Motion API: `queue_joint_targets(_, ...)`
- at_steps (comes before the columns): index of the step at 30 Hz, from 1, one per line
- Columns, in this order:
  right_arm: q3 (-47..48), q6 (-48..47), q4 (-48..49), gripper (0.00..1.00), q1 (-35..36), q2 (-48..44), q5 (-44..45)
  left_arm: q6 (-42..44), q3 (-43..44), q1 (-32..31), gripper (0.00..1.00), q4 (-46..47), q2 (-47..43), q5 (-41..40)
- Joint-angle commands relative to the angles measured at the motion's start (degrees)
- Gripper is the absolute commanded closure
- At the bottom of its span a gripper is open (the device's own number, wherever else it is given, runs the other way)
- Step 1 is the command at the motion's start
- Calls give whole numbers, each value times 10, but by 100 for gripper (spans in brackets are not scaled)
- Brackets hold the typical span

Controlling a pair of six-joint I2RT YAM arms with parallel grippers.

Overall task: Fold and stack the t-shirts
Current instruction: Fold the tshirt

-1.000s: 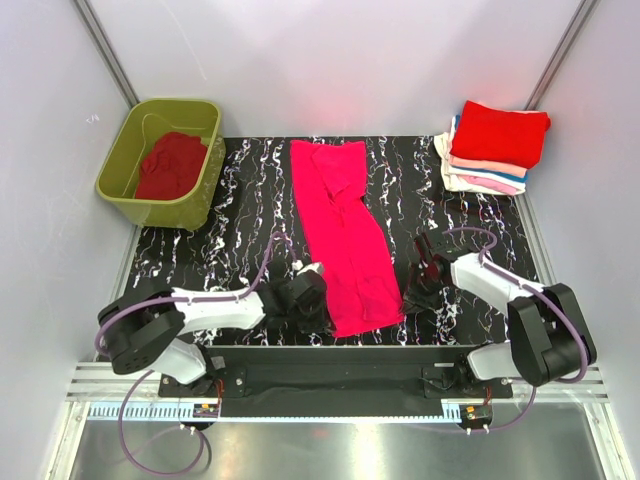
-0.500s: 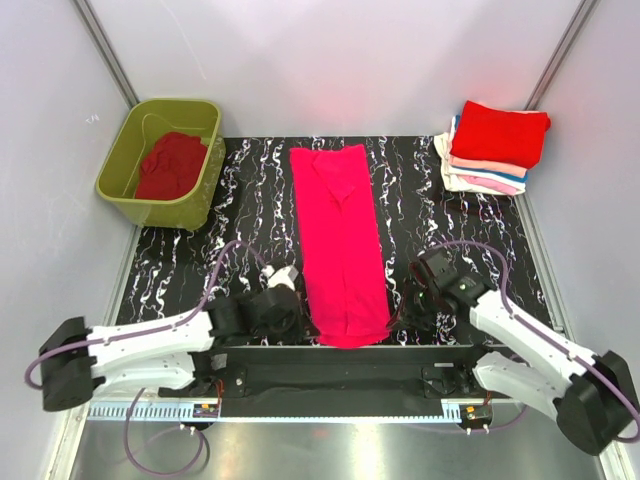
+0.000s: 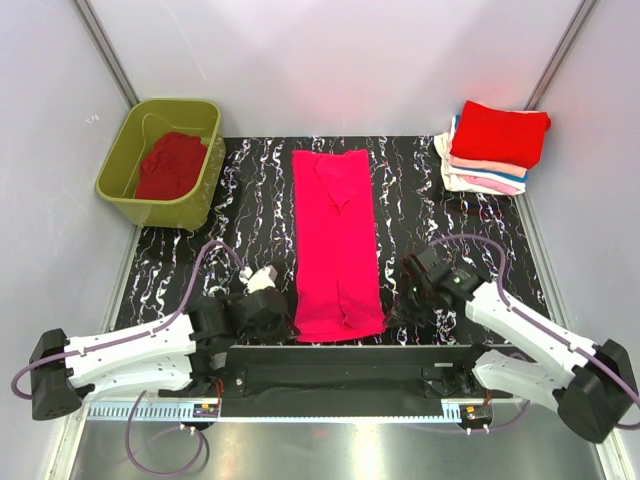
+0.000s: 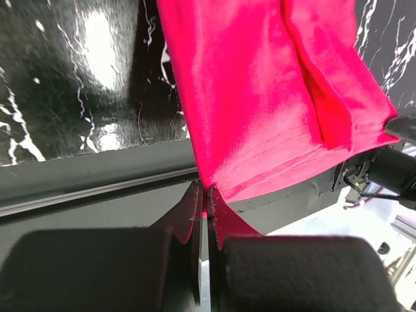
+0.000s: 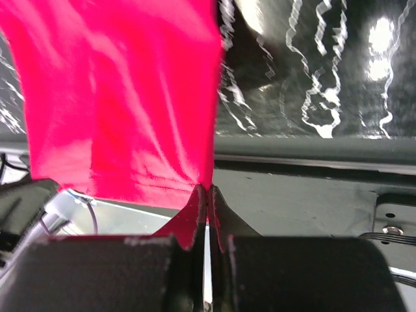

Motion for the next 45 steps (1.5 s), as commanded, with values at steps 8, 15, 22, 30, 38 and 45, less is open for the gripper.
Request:
queue_joint_targets(8, 167, -77, -9, 100, 2, 130, 88, 91, 135, 56, 97, -40, 69, -39)
queue_joint_targets(15, 252, -137, -10, 100, -56, 189, 94, 197, 195, 162, 96, -24, 130, 13)
queue_joint_targets(22, 320, -205, -1, 100, -105, 272, 86, 277, 267, 238, 96, -1, 234, 74)
queue_joint_targets(30, 415, -260, 3, 100, -145, 366, 68, 336, 339, 287, 99, 9, 340, 96)
queue_joint_targets(38, 501, -280, 3, 100, -169, 456, 48, 394, 431, 337, 100, -2, 426, 140)
queue_joint_targets(45, 560, -292, -4, 100, -185, 519, 32, 426, 487, 366, 100, -9, 493, 157)
